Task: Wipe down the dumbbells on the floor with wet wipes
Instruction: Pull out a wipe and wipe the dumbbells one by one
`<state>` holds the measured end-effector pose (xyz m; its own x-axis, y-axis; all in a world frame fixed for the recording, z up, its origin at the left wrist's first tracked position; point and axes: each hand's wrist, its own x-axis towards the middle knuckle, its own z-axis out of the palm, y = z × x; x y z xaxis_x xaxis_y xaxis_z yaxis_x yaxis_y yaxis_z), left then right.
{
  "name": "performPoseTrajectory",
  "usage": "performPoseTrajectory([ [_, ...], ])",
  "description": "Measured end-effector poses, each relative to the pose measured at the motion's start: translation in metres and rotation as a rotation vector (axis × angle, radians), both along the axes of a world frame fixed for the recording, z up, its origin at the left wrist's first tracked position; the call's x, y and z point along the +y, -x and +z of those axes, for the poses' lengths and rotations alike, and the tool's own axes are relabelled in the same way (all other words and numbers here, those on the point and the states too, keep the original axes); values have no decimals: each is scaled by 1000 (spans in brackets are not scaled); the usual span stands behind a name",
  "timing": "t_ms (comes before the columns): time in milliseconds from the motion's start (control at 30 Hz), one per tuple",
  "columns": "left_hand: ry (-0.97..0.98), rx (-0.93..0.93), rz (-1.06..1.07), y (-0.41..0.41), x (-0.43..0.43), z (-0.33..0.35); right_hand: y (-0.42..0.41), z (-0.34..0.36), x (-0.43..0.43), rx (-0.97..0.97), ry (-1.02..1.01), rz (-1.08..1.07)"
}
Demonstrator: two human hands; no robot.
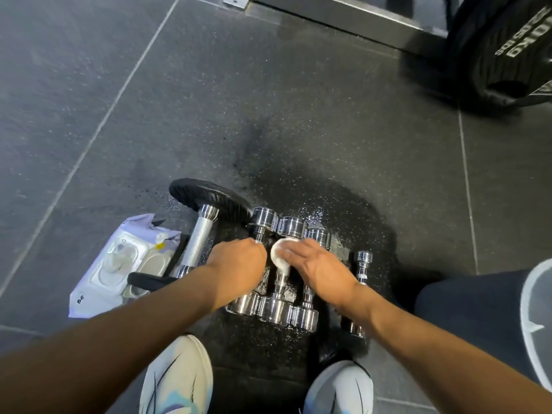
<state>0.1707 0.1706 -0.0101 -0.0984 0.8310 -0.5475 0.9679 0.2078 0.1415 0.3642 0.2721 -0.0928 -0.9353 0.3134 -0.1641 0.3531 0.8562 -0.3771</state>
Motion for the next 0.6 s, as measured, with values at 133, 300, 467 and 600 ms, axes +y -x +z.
performPoseTrajectory([
  [133,26,-30,24,4,3,0,-9,0,-24,46,19,16],
  [300,48,-106,112,14,8,-3,-17,4,-25,20,106,194],
  [467,52,-126,127,10,6,-5,6,7,-5,94,60,-98],
  [600,35,-160,123,16,3,-9,-14,12,-31,58,116,77],
])
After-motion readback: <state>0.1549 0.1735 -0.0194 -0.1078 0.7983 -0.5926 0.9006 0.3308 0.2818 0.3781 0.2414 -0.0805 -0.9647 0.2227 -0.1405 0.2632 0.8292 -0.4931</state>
